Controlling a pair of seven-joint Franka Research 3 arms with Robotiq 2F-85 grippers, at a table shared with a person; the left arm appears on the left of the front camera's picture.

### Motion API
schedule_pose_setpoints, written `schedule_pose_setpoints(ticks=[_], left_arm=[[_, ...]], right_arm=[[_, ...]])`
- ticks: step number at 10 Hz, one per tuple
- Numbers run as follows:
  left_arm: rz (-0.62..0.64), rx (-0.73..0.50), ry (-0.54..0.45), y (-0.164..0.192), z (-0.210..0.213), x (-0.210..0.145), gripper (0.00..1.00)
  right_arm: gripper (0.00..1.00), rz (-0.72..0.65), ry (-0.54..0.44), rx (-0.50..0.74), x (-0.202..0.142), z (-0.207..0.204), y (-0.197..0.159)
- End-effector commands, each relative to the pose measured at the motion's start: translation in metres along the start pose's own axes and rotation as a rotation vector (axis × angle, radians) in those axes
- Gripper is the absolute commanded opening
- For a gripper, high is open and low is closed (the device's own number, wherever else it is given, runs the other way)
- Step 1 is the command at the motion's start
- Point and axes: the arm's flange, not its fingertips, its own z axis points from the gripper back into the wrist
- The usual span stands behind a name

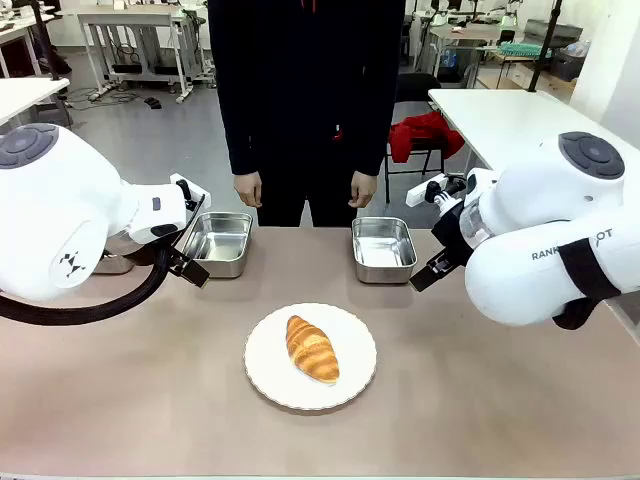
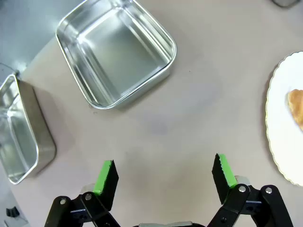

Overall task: Place the bread in the container.
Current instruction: Place the Butter Roll into the Airtight Container indicated by the human.

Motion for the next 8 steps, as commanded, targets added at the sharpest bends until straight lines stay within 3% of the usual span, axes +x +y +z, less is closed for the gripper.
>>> schedule_pose_setpoints(ticks=[1,8], left_arm=[[0.000,0.000,0.000,0.0000,0.0000,0.0000,1.00],[0.000,0.000,0.000,0.0000,0.0000,0.0000,1.00]], right_arm=[[1.00,0.000,0.000,0.000,0.0000,0.0000,0.0000],[1.00,0.000,0.000,0.000,0.0000,0.0000,0.0000]])
